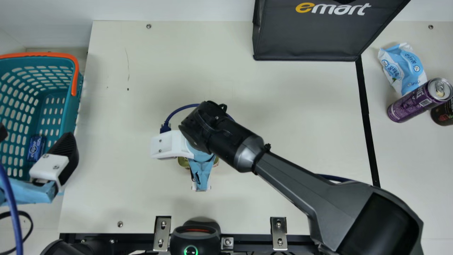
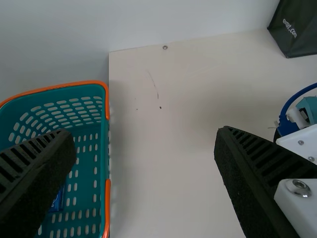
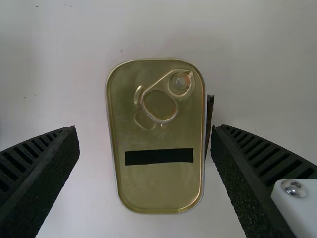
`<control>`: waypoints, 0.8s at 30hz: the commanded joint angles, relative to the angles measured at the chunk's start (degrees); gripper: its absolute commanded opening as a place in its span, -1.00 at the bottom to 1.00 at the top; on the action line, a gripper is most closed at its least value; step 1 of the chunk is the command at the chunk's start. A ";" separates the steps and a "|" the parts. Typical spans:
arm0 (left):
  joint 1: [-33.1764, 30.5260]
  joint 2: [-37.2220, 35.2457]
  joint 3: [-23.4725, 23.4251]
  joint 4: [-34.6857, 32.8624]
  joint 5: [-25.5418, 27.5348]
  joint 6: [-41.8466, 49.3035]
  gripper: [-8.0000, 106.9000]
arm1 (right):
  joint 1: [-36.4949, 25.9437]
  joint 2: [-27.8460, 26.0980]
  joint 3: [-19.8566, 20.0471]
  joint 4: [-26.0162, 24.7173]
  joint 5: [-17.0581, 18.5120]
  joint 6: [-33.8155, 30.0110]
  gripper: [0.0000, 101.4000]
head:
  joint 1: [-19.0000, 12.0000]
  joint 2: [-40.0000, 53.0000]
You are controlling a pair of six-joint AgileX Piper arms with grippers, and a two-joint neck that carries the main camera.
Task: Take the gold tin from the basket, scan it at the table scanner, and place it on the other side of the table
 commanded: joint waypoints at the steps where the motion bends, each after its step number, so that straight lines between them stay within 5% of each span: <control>1: 0.00 0.00 0.00 0.00 0.00 0.00 0.71 | 0.13 0.15 0.18 -0.09 -0.27 0.20 0.87 | -1.75 0.00; 22: 0.00 0.00 0.00 0.00 0.00 0.00 0.71 | 3.22 2.49 2.06 -4.71 -6.04 6.12 0.87 | -1.75 0.00; 24: 0.00 0.00 0.00 0.00 0.00 0.00 0.71 | 3.62 2.52 2.15 -5.71 -6.18 7.09 0.61 | -1.75 0.00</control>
